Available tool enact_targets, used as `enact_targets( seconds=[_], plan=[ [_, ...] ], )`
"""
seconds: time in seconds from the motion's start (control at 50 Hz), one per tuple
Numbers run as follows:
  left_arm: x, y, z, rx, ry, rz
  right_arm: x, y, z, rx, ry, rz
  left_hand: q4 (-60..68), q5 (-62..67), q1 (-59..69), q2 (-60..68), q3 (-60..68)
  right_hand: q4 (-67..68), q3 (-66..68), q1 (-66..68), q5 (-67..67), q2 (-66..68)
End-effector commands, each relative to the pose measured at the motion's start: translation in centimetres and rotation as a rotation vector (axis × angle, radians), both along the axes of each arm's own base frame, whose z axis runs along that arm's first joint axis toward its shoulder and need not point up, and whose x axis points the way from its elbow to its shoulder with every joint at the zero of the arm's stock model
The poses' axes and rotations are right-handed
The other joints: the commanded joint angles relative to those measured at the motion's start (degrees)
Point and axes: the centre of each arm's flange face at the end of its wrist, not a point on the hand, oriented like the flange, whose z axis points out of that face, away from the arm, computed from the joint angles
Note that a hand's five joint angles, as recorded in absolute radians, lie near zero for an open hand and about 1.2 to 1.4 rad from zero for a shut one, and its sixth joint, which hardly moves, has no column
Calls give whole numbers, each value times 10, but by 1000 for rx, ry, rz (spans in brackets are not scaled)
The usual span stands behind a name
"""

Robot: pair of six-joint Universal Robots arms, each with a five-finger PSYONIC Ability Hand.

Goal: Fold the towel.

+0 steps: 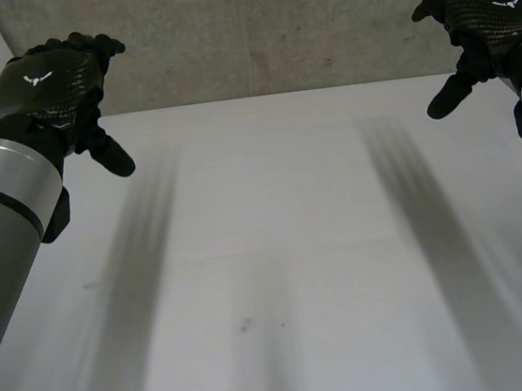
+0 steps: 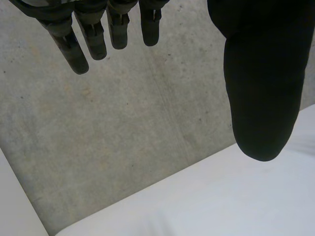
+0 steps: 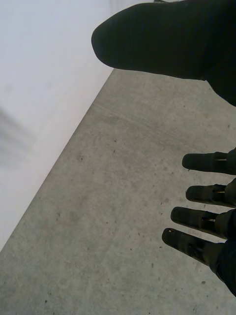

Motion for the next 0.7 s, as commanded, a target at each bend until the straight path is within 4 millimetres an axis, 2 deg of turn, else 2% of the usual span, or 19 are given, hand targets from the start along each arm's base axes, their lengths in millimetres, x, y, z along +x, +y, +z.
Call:
enact_targets(
  seconds=[0.02, 0.62, 0.7],
  plan=[
    [0, 0, 4, -21, 10, 0, -2, -1, 1, -4, -1, -6, 4, -15, 0, 6, 5, -34, -23, -41, -31, -36],
    [-2, 4, 6, -28, 14, -10, -2, -1, 1, -1, 2, -1, 4, -15, 0, 6, 5, -34, -23, -41, -31, -36],
    [0, 8, 13, -48, 26, -12, -1, 0, 2, -4, 1, 0, 4, -15, 0, 6, 5, -34, -23, -41, -31, -36]
  ],
)
